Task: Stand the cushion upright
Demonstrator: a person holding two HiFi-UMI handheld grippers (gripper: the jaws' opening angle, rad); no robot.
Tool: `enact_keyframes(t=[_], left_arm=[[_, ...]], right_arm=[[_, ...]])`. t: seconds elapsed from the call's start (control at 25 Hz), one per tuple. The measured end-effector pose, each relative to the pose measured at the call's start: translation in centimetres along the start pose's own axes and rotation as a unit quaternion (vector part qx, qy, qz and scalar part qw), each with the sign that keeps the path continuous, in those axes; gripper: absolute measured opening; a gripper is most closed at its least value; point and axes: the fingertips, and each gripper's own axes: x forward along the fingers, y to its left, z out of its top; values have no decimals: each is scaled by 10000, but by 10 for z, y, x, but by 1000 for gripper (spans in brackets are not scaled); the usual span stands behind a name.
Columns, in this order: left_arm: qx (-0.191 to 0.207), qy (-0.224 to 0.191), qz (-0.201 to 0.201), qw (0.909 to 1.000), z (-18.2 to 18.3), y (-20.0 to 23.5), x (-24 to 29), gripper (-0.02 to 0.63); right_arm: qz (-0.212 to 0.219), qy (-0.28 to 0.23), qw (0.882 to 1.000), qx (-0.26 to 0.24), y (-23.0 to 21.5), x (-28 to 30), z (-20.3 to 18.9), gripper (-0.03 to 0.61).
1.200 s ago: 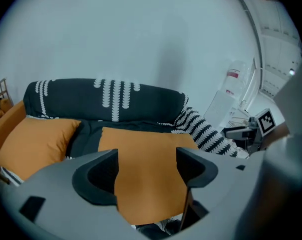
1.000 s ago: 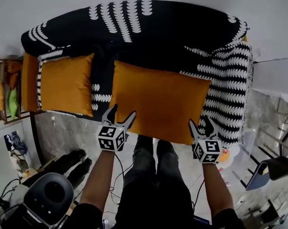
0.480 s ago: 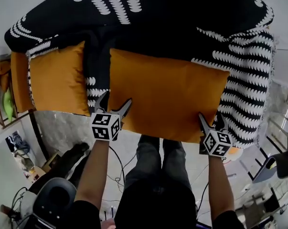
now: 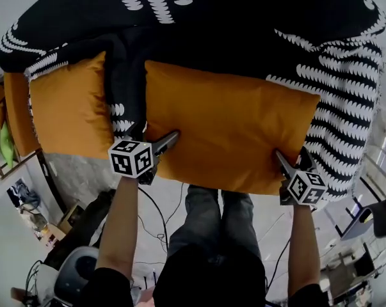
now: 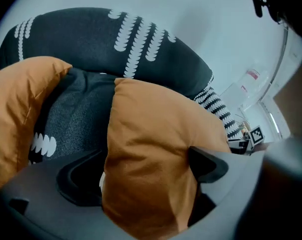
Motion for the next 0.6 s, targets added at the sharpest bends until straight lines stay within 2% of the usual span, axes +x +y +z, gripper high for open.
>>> enact_keyframes(t=[0.16,0.28,0.4,0.6], left_arm=[[-331,349,-414,9980,-6,9,16,571],[-372,516,-705,9955,-6,3,20,574],[-367,460,-928,9939,-4,-4,22,572],[-286,103,-1263,9915,-5,-16,26,565]], right_arm=[[332,212,9984,397,-5,14,-5,495],[592,337,9962,539,-5,16,-8,497],[761,384,9953,449,-3,17,-3,497],[931,413,9938,443,5,22,-3,492]])
